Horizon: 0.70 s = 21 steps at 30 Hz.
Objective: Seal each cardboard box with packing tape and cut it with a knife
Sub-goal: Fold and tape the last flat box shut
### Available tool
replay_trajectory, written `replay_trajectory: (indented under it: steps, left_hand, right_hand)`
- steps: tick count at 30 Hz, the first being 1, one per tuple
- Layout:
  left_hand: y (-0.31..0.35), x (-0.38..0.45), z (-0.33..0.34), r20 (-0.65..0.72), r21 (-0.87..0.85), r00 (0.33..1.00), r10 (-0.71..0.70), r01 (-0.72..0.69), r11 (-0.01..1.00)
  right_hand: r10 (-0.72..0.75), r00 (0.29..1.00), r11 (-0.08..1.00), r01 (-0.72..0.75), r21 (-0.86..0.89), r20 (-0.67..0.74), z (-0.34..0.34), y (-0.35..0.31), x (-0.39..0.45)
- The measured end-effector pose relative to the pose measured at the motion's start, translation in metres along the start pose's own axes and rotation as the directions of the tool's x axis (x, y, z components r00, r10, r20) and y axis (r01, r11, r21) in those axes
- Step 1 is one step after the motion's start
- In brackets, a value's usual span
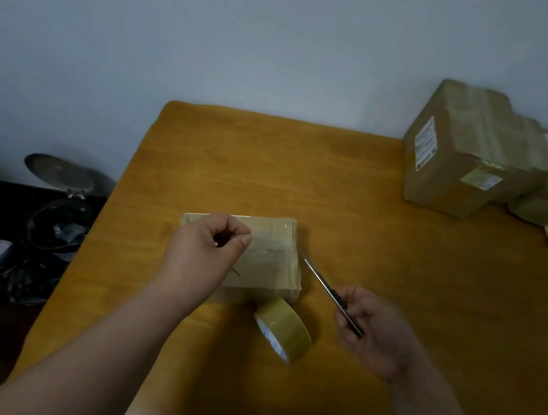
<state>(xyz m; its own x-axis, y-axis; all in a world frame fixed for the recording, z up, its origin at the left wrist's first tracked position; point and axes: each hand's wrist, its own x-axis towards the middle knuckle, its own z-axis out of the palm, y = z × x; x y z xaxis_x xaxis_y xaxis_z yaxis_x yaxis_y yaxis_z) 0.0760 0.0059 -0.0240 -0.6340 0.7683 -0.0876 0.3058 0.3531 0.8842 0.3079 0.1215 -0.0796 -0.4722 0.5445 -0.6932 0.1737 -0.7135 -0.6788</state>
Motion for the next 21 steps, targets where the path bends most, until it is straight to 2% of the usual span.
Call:
replay_trajectory:
  steps: [3,8,13,18,21]
  left_hand:
    - [-0.001,-0.003,-0.001,-0.014,-0.021,1.0,-0.022,0.022,1.0]
    - [-0.002,-0.008,-0.006,-0.021,-0.033,0.999,-0.048,0.048,0.998]
    - [-0.003,-0.015,-0.006,-0.018,-0.067,0.999,-0.044,0.042,0.997]
    - [-0.001,-0.022,-0.004,-0.004,-0.097,1.0,-0.026,0.025,0.995]
    - [0.002,-0.026,-0.004,0.005,-0.082,1.0,-0.001,0.001,0.997]
  right_hand:
    - [-0.017,0.999,0.994,0.021,-0.106,0.041,0.007,0.005,-0.019]
    - [-0.078,0.997,0.936,0.079,-0.344,0.017,0.008,0.017,-0.042]
    - [-0.182,0.982,0.719,0.098,-0.688,-0.051,0.017,0.03,-0.052]
    - [-0.22,0.97,0.579,0.044,-0.814,-0.104,0.037,0.036,-0.057]
    - [-0.238,0.959,0.541,-0.003,-0.841,-0.157,0.049,0.035,-0.058]
